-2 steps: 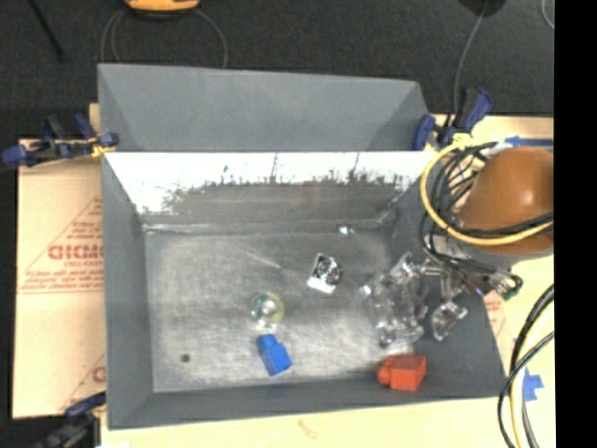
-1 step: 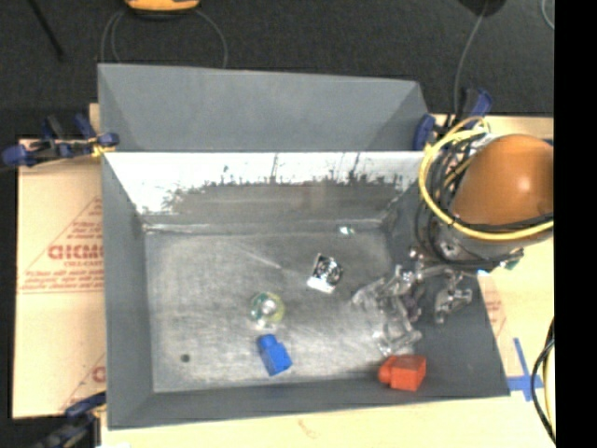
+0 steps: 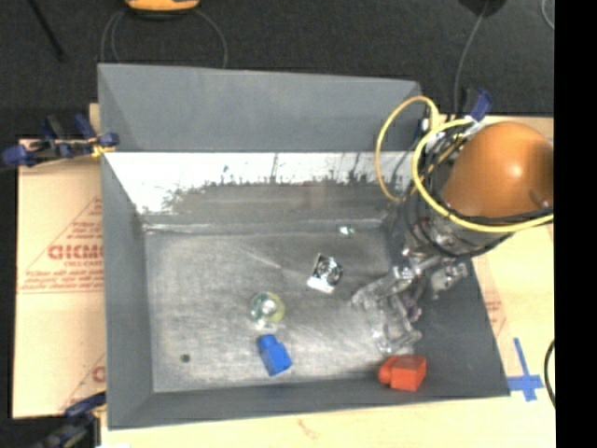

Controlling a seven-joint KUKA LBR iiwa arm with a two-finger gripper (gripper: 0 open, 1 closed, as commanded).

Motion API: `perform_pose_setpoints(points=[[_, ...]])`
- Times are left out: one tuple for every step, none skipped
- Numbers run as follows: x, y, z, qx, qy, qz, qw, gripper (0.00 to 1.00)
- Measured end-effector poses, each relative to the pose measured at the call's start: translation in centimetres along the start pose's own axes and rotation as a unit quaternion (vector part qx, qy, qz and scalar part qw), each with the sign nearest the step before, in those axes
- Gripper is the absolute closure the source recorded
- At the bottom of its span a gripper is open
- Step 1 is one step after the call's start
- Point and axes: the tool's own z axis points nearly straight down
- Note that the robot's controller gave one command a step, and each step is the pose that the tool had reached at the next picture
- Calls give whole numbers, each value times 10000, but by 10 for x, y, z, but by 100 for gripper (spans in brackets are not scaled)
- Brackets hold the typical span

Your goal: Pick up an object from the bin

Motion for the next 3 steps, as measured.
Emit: perform_pose_setpoints(points=[[-1,2,5,129,14,-996,9949,0],[-23,33,32,214,119,-2991,9539,0],[-25,38,36,130,68,-2966,9549,100]])
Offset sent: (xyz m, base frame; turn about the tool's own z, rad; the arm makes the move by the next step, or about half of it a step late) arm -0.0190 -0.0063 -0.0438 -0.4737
